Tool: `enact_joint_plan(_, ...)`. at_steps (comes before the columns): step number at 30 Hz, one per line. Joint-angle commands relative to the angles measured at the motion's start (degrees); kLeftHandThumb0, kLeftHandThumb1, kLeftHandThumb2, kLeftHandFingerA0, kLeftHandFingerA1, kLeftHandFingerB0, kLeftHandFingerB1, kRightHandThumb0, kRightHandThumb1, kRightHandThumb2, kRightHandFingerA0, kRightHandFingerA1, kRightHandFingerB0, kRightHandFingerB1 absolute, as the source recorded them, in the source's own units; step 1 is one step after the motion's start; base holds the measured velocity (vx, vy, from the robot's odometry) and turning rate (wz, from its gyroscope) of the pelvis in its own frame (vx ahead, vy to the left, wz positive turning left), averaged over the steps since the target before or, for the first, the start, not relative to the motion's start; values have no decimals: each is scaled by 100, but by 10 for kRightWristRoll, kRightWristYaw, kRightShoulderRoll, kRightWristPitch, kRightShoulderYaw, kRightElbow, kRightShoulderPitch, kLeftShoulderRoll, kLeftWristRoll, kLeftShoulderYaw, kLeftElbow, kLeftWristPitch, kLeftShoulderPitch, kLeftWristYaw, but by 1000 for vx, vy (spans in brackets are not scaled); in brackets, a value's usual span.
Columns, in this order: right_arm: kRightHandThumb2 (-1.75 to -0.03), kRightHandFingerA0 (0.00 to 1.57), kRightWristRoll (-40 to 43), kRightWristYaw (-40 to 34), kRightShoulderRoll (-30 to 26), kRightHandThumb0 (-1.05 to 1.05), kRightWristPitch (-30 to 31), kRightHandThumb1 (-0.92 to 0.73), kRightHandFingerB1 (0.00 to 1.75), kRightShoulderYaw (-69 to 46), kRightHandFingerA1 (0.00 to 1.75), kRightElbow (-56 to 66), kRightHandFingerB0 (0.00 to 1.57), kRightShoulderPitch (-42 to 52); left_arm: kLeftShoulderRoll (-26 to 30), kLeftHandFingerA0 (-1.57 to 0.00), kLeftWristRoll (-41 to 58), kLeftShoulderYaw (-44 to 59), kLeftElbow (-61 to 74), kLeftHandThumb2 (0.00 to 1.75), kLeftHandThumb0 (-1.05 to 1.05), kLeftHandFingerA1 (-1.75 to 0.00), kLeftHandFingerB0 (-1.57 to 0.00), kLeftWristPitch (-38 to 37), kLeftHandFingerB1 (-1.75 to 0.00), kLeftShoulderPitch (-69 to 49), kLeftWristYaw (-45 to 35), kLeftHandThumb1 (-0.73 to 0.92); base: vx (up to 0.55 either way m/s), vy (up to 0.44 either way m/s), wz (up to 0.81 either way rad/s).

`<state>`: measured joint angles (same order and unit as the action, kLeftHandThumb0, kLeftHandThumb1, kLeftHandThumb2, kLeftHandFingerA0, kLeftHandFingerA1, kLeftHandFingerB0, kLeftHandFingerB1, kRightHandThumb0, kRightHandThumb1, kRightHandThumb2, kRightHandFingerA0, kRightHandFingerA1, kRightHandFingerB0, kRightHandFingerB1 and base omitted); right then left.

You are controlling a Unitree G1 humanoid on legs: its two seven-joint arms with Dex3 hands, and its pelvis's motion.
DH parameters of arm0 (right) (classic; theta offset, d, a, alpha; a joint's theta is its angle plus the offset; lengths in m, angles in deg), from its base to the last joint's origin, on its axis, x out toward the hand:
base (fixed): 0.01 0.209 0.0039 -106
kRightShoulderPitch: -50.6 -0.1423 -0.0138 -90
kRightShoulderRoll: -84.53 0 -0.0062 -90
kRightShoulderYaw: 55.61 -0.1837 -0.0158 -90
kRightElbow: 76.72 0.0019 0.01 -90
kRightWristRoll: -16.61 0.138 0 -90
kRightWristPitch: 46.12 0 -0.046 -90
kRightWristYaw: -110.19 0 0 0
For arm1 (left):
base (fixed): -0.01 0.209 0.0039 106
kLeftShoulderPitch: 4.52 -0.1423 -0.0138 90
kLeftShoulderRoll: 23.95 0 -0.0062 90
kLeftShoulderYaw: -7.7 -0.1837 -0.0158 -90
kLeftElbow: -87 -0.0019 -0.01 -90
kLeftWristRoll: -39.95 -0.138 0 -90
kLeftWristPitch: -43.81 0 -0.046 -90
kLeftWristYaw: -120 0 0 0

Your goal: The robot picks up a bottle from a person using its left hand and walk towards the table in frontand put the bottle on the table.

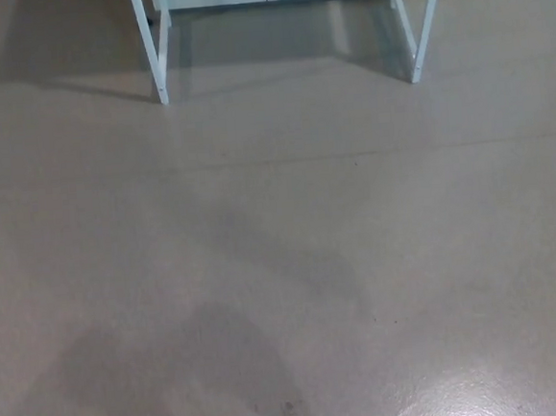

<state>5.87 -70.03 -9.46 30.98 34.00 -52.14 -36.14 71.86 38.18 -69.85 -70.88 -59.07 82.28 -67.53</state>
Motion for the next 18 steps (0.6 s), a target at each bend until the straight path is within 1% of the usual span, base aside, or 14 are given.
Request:
enact_joint_plan(1, -60, 53, 0, -11, -8, -25, -24, -68, 35, 0, 44, -12, 34, -4, 8, -39, 11, 3, -9, 57, -24, -39, -31, -29, -32, 0, -15, 59, 0, 0, 0)
enact_joint_plan(2, -60, 54, 1, -10, -9, -25, -24, -67, 35, 0, 44, -13, 34, -5, 7, -43, 11, 3, -10, 57, -26, -40, -31, -30, -32, 1, -14, 58, 0, 0, 0)
enact_joint_plan(6, -60, 54, 2, -9, -9, -25, -25, -67, 35, -1, 44, -17, 34, -6, 6, -43, 12, 3, -12, 57, -26, -40, -31, -31, -32, 2, -12, 58, 0, 0, 0)
enact_joint_plan(7, -60, 57, 1, -10, -8, -25, -26, -67, 35, 0, 46, -17, 35, -8, 8, -46, 9, 0, -12, 58, -25, -41, -32, -30, -33, 4, -8, 59, 0, 0, 0)
enact_joint_plan(8, -60, 57, 0, -11, -7, -25, -27, -67, 35, 1, 46, -16, 35, -10, 9, -46, 5, -3, -12, 58, -25, -41, -32, -28, -33, 6, -3, 59, 0, 0, 0)
enact_joint_plan(9, -60, 53, 1, -10, -8, -24, -28, -68, 35, 0, 44, -18, 35, -12, 9, -44, 8, -1, -13, 57, -25, -42, -32, -27, -33, 8, -4, 59, 0, 0, 0)
enact_joint_plan(13, -60, 54, 3, -8, -7, -24, -23, -68, 35, -1, 44, -23, 35, -18, 6, -42, 22, 10, -11, 57, -24, -41, -33, -23, -32, 11, -10, 58, 0, 0, 0)
enact_joint_plan(14, -60, 57, 3, -8, -7, -24, -23, -68, 35, -1, 45, -23, 35, -18, 6, -41, 19, 8, -11, 58, -24, -40, -31, -24, -32, 11, -10, 58, 0, 0, 0)
enact_joint_plan(18, -60, 56, 1, -8, -7, -24, -26, -68, 35, 1, 45, -25, 36, -19, 10, -40, 11, 1, -14, 57, -25, -39, -31, -29, -32, 10, -10, 59, 0, 0, 0)
